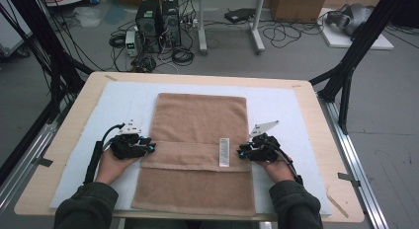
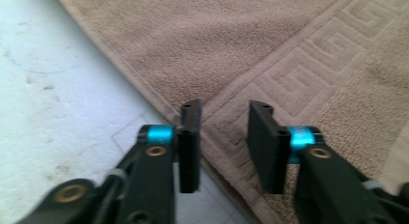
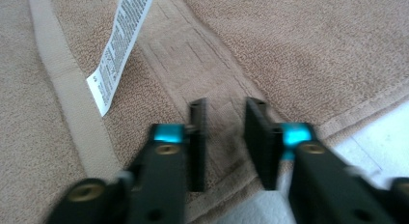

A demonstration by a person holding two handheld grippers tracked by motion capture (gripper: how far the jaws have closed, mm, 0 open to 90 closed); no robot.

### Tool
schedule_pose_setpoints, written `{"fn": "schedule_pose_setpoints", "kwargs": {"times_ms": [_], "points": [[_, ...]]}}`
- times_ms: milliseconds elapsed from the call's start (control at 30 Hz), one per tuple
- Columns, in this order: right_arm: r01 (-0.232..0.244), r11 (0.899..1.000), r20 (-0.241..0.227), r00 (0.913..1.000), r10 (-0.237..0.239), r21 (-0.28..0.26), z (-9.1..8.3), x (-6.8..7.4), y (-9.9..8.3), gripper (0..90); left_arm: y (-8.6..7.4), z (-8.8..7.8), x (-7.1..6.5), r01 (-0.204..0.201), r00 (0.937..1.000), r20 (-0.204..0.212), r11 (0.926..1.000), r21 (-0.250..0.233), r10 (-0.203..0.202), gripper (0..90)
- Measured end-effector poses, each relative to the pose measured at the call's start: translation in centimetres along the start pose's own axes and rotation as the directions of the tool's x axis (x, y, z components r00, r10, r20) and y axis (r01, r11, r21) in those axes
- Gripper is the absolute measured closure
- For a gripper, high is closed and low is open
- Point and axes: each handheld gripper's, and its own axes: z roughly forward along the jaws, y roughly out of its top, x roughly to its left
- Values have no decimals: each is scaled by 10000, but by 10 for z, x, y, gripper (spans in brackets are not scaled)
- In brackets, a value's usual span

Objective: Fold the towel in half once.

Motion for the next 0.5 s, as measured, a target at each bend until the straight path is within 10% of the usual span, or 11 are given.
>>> {"fn": "schedule_pose_setpoints", "kwargs": {"times_ms": [333, 500], "points": [[6, 10000, 1, 10000, -6, 40, 0, 0, 3, 875, 2, -8, 1, 75, 9998, -156, 9996, -289, -80, 896], [25, 10000, -26, 10000, -25, -91, -2, 0, 3, 826, 3, -16, -3, -139, 9982, 567, 9977, -668, 177, 681]]}}
